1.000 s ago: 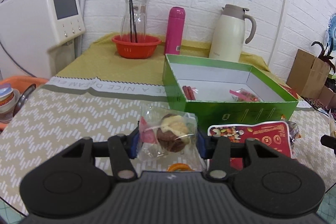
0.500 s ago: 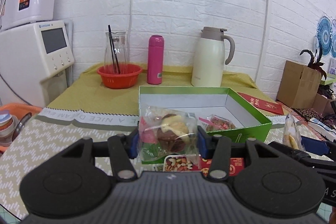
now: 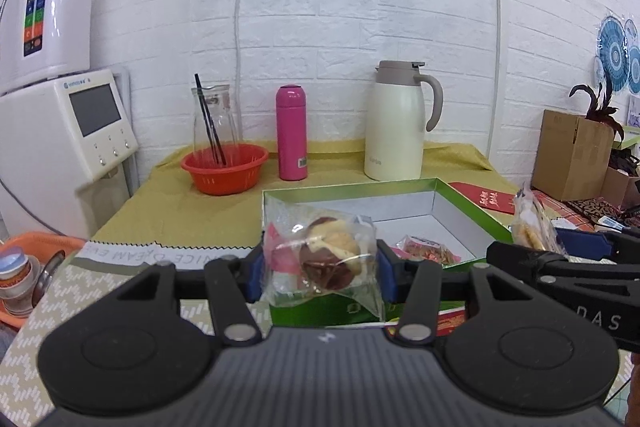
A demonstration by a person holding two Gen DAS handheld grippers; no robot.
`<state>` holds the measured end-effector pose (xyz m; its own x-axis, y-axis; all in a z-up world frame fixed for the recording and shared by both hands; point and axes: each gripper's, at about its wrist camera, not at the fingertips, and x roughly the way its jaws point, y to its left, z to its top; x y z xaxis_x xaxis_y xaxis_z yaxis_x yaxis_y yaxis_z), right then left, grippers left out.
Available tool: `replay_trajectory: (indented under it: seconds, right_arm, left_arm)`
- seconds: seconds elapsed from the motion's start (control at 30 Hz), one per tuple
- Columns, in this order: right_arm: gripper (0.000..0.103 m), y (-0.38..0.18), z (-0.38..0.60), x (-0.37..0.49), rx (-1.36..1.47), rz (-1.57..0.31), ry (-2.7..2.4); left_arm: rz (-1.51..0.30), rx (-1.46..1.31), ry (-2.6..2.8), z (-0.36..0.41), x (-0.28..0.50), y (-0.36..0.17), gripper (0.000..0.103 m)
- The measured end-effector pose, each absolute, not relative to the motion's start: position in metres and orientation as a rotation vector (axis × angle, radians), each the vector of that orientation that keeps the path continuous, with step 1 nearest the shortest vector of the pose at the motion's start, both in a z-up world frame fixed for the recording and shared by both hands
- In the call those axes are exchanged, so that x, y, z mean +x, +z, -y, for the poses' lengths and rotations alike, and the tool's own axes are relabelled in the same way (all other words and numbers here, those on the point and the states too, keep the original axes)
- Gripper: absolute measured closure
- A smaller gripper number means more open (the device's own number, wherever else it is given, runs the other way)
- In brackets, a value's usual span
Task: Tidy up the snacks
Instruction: 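Carry both packs over the green box and open both grippers to drop them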
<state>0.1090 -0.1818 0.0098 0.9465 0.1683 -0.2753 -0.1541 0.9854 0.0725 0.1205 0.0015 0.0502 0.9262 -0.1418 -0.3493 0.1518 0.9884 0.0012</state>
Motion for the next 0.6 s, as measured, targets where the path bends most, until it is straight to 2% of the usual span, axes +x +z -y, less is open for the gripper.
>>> replay_trajectory:
  seconds: [0.4,0.6]
  right_arm:
    - [0.001,-0.001,0.226,0.150,0.119,-0.299,0.094]
    - [0.001,0.004,0.211,0.188,0.087,-0.282,0.138]
  left_arm:
    - [-0.372,0.011,-0.139,-0.008,0.176,0.040,0.051]
    - [-0.412,0.053,-0.163,0.010,0.222,0.023,0.052]
